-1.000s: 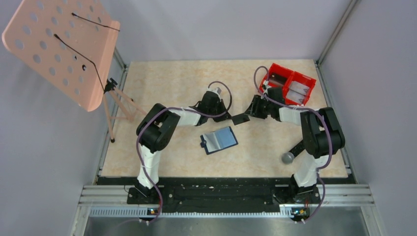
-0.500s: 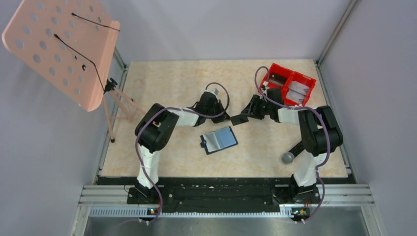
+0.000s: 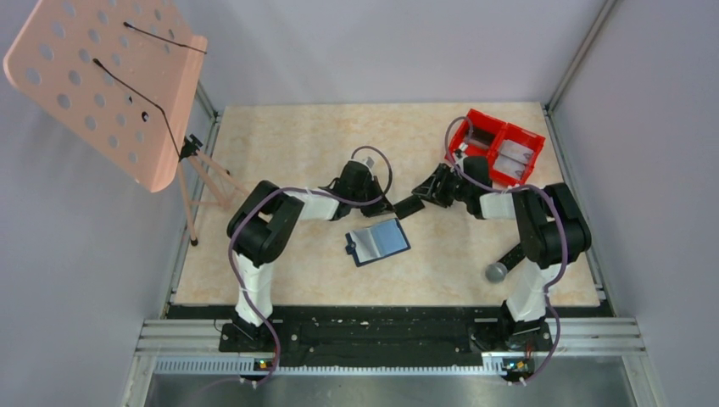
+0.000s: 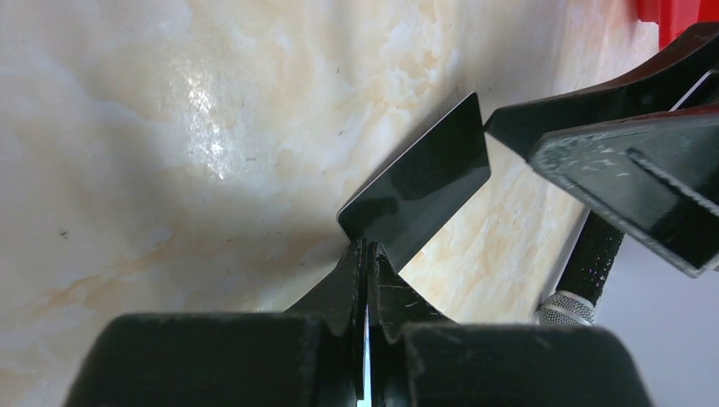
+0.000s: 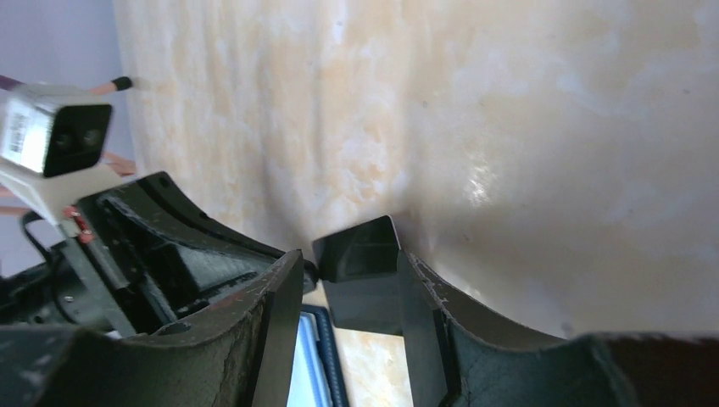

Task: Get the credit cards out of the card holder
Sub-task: Pick up the credit card from the center of the board.

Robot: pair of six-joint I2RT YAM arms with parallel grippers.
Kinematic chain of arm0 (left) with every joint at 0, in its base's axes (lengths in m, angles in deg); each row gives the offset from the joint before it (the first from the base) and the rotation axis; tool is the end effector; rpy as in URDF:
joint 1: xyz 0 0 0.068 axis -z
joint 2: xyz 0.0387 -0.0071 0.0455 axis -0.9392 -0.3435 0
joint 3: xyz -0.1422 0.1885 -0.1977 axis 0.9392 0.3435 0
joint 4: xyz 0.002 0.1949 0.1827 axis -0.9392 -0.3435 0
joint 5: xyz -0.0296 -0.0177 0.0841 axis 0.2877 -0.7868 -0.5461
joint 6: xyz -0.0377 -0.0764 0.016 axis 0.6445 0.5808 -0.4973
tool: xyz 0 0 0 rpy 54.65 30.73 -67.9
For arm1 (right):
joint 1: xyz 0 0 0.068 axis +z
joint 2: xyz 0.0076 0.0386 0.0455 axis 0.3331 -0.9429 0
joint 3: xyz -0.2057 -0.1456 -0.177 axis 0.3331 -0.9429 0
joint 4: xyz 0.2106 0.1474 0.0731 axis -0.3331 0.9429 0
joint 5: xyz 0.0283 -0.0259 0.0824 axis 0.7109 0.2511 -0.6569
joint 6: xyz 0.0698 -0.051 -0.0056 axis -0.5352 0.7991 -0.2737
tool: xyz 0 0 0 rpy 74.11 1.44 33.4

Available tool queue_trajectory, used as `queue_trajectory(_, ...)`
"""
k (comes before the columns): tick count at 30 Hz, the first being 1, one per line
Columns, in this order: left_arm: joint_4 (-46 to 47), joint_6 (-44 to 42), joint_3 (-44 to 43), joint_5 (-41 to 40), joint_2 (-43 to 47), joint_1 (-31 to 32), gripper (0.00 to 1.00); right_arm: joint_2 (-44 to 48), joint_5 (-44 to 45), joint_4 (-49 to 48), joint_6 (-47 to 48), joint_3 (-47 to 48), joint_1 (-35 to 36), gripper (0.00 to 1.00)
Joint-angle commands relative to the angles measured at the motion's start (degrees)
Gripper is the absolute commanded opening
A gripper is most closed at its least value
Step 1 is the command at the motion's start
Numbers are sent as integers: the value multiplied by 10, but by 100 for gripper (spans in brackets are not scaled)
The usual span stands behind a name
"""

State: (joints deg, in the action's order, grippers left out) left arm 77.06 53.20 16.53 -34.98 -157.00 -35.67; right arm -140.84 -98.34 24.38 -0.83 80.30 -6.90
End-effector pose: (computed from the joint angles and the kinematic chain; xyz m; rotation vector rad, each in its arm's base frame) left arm 0.3710 -0.2820 0.1294 -0.1565 2.4811 -1.0855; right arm 0.3777 0.1230 0.1416 0.2934 2.3067 1.0826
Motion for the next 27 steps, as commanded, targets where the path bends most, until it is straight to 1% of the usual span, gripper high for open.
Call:
queue_trajectory(1, -29, -8, 19, -9, 7, 6, 0, 3, -98, -63, -51, -10, 15, 44)
queue_trajectory(12, -19, -10, 31, -10, 17, 1, 0, 10, -129, -98, -71, -35, 15, 44)
queue_trajectory(17, -14, -11, 47, -13, 31, -3, 0, 8, -153, -152, -112, -54, 15, 43)
queue_trajectory(24, 27, -6, 90, -18, 48, -7, 0, 2, -173, -213, -147, -82, 15, 42)
queue_trajectory(27, 37, -5, 98, -19, 49, -9, 0, -17, -195, -255, -175, -90, 18, 42)
